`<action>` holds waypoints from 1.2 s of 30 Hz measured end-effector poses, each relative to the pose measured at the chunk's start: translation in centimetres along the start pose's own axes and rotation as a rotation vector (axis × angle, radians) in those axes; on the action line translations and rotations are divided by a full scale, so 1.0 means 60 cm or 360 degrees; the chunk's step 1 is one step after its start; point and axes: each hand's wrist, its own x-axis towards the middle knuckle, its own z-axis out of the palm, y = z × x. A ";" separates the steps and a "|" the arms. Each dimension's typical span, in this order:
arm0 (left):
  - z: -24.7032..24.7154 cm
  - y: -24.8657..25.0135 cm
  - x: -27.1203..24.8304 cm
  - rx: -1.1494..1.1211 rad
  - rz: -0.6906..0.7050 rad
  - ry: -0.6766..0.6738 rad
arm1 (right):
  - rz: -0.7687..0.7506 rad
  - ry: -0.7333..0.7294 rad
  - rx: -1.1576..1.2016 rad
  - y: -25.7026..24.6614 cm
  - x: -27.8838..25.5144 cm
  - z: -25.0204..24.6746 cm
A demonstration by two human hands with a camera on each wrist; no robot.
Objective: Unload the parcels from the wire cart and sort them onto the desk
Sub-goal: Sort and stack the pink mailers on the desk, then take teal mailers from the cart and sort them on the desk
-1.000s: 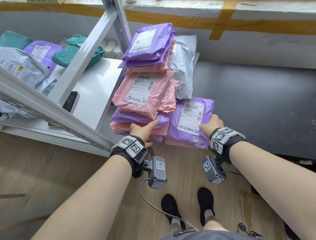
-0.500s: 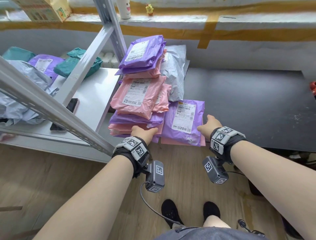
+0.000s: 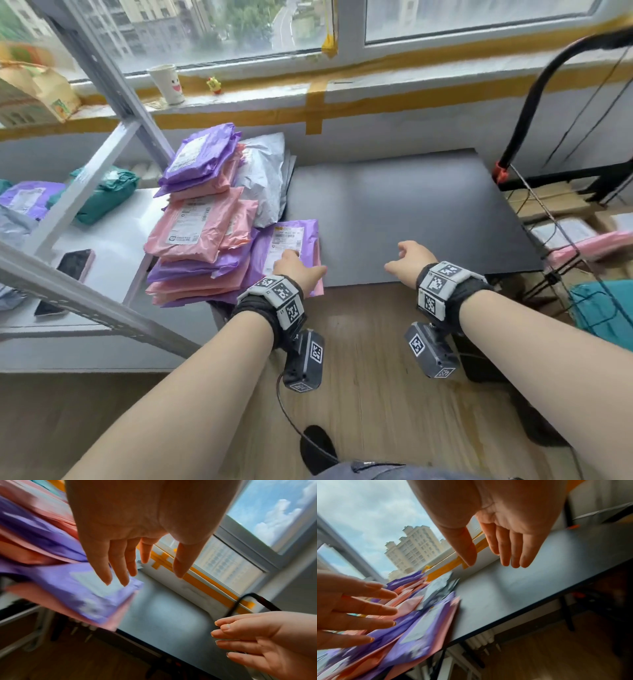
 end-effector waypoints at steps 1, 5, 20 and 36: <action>0.021 0.026 -0.013 0.0017 0.0053 -0.0029 | 0.0025 0.0029 0.0019 0.027 -0.009 -0.026; 0.100 0.131 -0.069 0.0140 0.0268 -0.0105 | 0.0119 0.0164 0.0060 0.133 -0.043 -0.121; 0.326 0.414 -0.203 0.0449 0.0932 -0.0561 | 0.0523 0.0544 0.0325 0.429 -0.125 -0.343; 0.511 0.683 -0.073 0.0985 0.1522 -0.0961 | 0.1094 0.0778 0.0586 0.549 -0.012 -0.447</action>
